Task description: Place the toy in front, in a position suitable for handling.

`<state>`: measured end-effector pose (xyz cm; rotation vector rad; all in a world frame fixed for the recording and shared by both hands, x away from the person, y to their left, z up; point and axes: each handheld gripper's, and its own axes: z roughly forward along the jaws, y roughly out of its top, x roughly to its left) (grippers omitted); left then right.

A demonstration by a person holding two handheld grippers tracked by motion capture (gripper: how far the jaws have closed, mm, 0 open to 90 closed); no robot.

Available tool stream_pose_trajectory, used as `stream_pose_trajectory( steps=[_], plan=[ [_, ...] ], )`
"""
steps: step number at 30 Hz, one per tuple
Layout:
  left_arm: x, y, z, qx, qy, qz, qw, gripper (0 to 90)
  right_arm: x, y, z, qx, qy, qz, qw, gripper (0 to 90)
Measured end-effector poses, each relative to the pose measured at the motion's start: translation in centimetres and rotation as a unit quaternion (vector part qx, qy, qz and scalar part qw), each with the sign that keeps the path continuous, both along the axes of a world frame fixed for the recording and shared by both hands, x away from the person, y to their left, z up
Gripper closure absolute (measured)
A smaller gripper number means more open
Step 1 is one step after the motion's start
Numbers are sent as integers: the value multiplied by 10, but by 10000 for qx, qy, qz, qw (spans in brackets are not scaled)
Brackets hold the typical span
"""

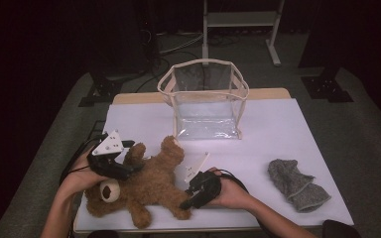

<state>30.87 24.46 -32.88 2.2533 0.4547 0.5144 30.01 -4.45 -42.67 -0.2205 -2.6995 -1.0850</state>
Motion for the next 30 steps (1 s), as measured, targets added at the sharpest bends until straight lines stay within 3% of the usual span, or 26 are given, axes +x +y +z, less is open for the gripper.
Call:
stream_pose_trajectory(
  steps=[7, 12, 17, 20, 24, 30],
  plan=[
    [9, 4, -7, -250, -12, 70, 9997, 318, 0, -1, -1, 44, 62, -1, 10000, 628],
    [16, 5, -12, -401, 105, 127, 9991, 379, 1, -1, -1, 46, 60, 6, 10000, 626],
    [21, 6, -18, -407, 170, 143, 9989, 579, 1, -2, -2, 72, 68, 3, 10000, 623],
    [21, 7, -20, -405, 139, 159, 9990, 643, 1, -2, -2, 82, 71, 1, 9999, 622],
    [21, 8, -20, -397, 72, 137, 9991, 716, 1, -2, -2, 99, 70, -7, 9999, 623],
    [18, 8, -17, -404, -14, 135, 9991, 752, 1, -2, -2, 137, 66, -11, 9999, 629]
  ],
)
